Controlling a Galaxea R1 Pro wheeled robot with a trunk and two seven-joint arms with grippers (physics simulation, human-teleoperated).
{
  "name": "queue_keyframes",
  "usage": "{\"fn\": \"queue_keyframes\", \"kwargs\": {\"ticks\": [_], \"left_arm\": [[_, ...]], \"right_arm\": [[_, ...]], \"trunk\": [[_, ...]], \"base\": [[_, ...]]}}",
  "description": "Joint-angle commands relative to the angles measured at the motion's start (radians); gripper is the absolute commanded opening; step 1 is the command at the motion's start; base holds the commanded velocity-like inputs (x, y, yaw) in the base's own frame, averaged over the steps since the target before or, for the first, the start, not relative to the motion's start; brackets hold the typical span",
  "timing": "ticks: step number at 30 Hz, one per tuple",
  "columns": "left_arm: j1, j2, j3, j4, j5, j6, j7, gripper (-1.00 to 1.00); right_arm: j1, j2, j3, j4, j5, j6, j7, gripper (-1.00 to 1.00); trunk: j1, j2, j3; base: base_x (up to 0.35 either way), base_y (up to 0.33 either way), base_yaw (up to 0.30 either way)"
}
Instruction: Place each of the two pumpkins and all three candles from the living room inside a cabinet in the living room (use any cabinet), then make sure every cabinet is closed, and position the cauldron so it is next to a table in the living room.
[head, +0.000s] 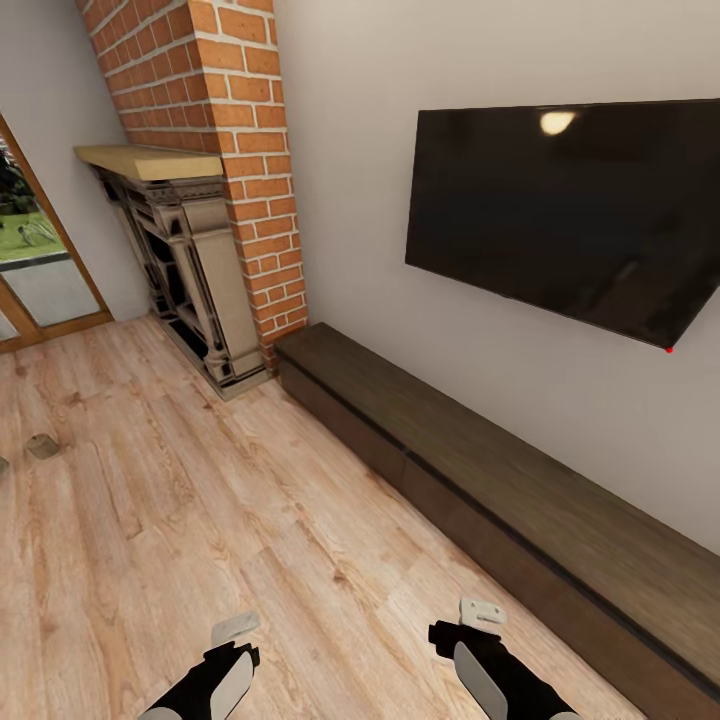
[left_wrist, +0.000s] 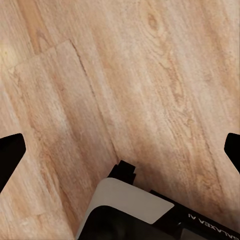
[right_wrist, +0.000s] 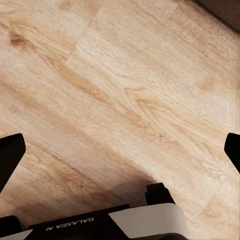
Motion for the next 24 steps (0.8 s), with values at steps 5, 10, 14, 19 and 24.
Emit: {"fn": "queue_keyframes", "kwargs": {"ticks": [5, 10, 14, 19, 24], "left_arm": [[0.000, 0.001, -0.008, -0.002, 0.006, 0.007, 0.007, 1.00], [0.000, 0.001, -0.009, -0.002, 0.006, 0.007, 0.007, 1.00], [0.000, 0.002, -0.009, -0.002, 0.005, 0.007, 0.007, 1.00], [0.000, 0.002, -0.009, -0.002, 0.005, 0.007, 0.007, 1.00], [0.000, 0.002, -0.009, -0.002, 0.005, 0.007, 0.007, 1.00]], "right_arm": [[-0.001, -0.001, 0.006, -0.002, -0.005, 0.005, -0.009, 1.00], [-0.001, 0.002, 0.006, -0.002, 0.014, 0.007, -0.011, 1.00], [-0.001, 0.003, 0.007, -0.002, 0.021, 0.007, -0.011, 1.00], [-0.001, 0.003, 0.032, 0.013, 0.023, 0.005, -0.009, 1.00], [-0.001, 0.003, 0.066, 0.025, 0.024, 0.003, -0.008, 1.00]], "trunk": [[0.000, -0.001, -0.001], [0.000, -0.001, -0.001], [0.000, -0.001, -0.001], [0.000, -0.001, -0.001], [0.000, -0.001, -0.001]], "base": [[0.000, 0.000, 0.000], [0.000, 0.000, 0.000], [0.026, 0.005, 0.000], [0.207, 0.091, 0.000], [0.280, 0.131, 0.000]]}}
